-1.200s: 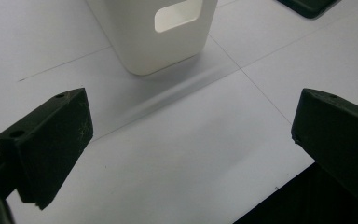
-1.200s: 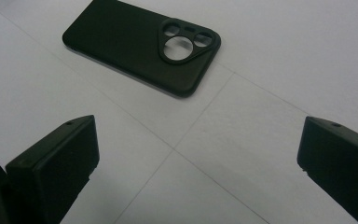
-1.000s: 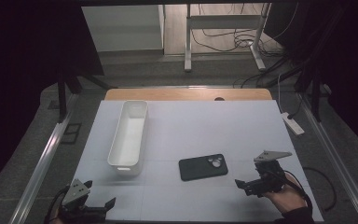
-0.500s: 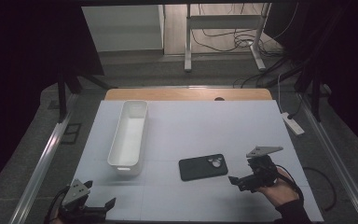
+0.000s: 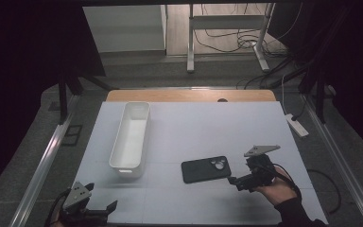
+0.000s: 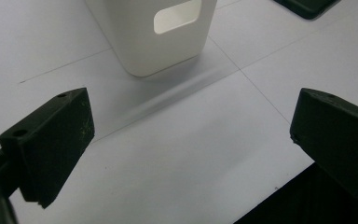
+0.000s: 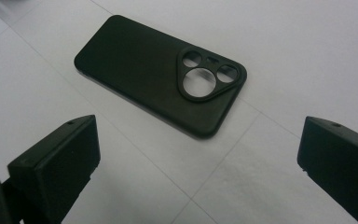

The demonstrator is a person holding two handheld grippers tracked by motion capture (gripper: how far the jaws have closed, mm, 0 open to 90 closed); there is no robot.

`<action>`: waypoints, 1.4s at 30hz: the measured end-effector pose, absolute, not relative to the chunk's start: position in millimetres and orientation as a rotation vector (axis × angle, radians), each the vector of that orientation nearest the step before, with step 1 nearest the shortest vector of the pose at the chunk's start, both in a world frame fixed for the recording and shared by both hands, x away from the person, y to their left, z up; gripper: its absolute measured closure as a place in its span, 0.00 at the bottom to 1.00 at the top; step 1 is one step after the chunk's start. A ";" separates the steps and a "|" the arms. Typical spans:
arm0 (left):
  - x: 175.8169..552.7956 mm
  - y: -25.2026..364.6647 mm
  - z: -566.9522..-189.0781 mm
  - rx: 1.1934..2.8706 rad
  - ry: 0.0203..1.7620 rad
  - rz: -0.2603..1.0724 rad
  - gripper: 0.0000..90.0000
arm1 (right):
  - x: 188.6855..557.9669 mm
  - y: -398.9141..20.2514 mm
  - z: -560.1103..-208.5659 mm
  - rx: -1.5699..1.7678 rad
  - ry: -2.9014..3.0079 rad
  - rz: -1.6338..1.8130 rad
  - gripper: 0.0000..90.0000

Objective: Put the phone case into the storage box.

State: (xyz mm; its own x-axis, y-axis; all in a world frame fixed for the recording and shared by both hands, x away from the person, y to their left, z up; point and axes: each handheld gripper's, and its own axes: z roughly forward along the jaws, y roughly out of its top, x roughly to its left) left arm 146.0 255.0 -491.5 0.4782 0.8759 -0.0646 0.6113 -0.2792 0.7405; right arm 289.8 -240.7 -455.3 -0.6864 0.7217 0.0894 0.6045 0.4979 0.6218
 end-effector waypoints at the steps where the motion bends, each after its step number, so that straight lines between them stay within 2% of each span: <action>1: 146.0 255.0 -491.5 2.004 1.228 0.469 0.01 | 290.7 -239.6 -455.0 1.150 2.556 0.956 0.00; 42: 146.0 255.3 -491.5 2.005 1.226 0.467 0.01 | 326.9 -175.7 -460.6 1.006 2.652 0.886 0.00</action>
State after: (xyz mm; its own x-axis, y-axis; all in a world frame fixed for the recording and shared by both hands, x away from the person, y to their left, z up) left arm 146.0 255.3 -491.5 0.4797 0.8751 -0.0643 0.6104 -0.2802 0.7408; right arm 326.9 -175.7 -460.6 -0.7582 0.6502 0.0493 0.5492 0.5961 0.5857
